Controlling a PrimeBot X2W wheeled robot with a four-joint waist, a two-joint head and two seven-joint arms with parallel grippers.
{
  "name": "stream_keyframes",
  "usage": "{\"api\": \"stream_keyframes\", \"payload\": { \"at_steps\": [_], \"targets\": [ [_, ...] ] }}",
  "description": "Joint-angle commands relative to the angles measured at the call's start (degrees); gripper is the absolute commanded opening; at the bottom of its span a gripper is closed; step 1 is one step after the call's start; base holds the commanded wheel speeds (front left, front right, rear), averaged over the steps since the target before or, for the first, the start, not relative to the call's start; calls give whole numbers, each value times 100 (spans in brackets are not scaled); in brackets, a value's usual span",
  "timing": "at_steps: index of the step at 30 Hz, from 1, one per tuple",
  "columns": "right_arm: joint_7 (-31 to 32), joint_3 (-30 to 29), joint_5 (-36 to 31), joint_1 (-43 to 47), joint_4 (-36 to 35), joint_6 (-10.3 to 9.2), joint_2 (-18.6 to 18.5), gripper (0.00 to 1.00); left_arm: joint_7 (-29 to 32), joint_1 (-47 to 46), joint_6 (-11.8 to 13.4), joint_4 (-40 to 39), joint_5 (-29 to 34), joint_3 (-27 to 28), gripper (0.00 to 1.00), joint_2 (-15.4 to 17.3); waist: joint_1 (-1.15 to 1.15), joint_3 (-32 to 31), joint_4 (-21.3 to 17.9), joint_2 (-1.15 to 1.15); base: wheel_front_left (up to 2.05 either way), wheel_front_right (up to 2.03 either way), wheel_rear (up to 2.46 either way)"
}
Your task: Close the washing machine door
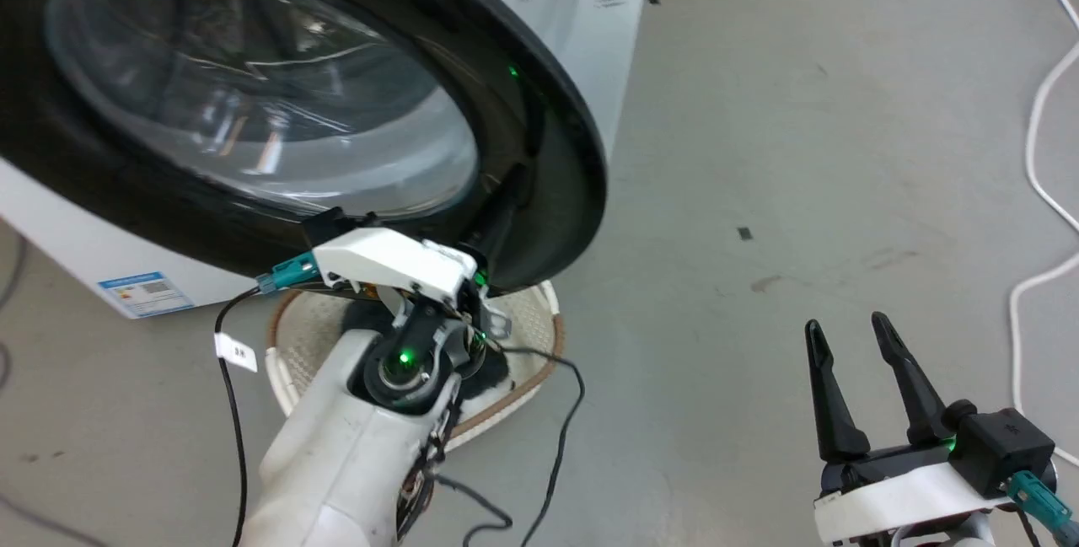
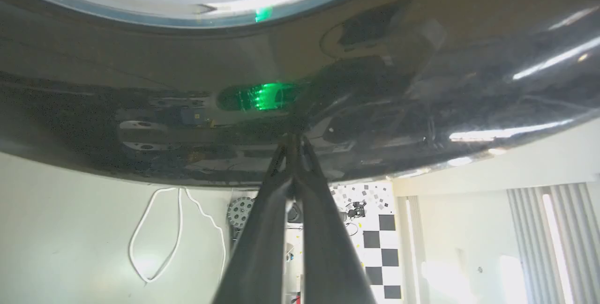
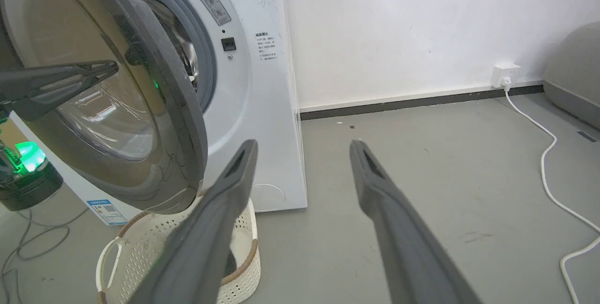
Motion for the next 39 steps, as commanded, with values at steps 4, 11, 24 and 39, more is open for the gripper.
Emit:
{"api": "stream_keyframes", "payload": {
  "at_steps": [4,11,24,39],
  "targets": [
    [-24,-31,-23,-6,-27,5,26,100,-71,311,-66,-226,866,-543,0,341,0,-224,339,0,0,0,0],
    [-24,-72,-99,125,-37,5,26,100,-879,871,-70,-561,3137,-1836,0,1394,0,-573,937,0,0,0,0],
    [-24,-93,-146,318,-49,5,0,100,-1787,1794,1248,-1902,5990,-812,0,2164,0,-983,1778,0,0,0,0],
    [-24,61,-117,402,30,5,-19,100,-1790,4001,973,-3139,7855,1135,100,945,0,-1163,1920,0,0,0,0]
  ]
}}
